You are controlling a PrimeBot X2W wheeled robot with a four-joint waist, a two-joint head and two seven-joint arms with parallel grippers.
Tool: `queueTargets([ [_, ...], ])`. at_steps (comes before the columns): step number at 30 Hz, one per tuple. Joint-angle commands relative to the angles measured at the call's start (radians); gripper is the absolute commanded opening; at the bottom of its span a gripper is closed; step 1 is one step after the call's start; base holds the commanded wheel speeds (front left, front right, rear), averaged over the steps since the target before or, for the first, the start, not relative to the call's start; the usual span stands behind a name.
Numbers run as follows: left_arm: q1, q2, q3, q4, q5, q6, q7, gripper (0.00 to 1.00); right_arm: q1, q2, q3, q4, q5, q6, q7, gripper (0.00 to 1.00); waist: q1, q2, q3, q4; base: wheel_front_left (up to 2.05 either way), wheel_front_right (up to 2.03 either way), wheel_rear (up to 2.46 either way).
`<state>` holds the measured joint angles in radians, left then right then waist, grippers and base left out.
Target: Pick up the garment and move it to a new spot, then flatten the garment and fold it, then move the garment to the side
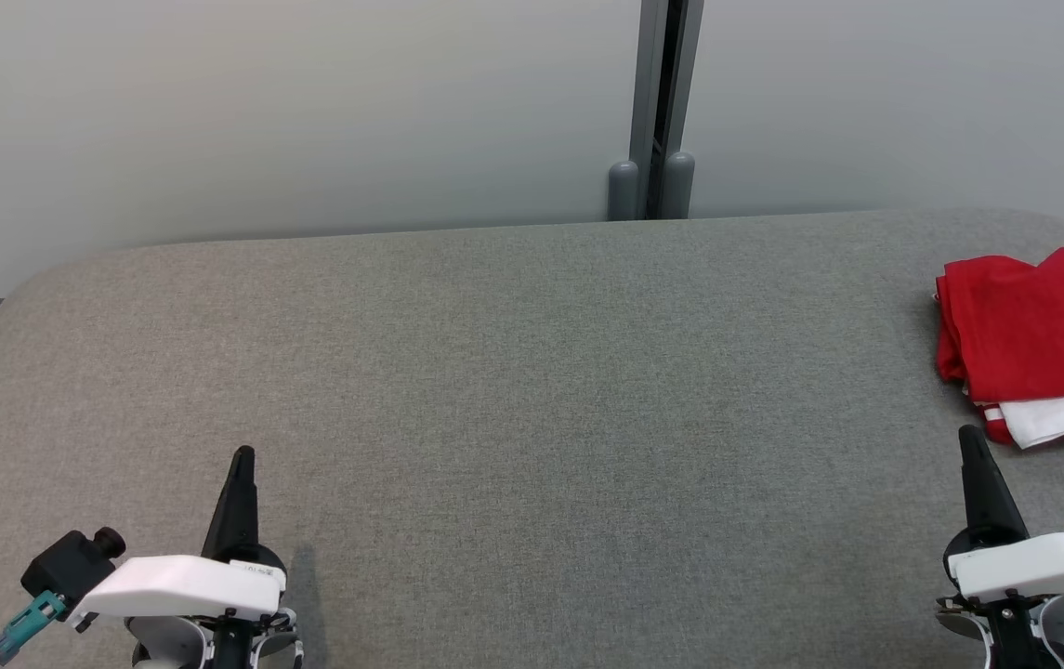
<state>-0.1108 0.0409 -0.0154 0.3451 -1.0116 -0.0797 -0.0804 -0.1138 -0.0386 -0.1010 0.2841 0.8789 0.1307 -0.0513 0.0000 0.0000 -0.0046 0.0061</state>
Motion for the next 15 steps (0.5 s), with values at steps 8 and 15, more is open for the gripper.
queueTargets([
  [8, -0.047, 0.007, 0.014, 0.000, -0.101, -0.014, 0.028, 0.00, -0.032, -0.010, -0.021, -0.004, 0.118, 0.000, 0.035, 0.00, 0.0000, 0.0000, 0.001, -0.001, 0.00, 0.00, 0.00],
  [15, -0.061, 0.008, 0.018, 0.005, -0.158, -0.018, 0.043, 0.00, -0.036, -0.011, -0.031, 0.000, 0.185, 0.000, 0.053, 0.00, 0.0000, 0.0000, 0.002, -0.001, 0.00, 0.00, 0.00],
])
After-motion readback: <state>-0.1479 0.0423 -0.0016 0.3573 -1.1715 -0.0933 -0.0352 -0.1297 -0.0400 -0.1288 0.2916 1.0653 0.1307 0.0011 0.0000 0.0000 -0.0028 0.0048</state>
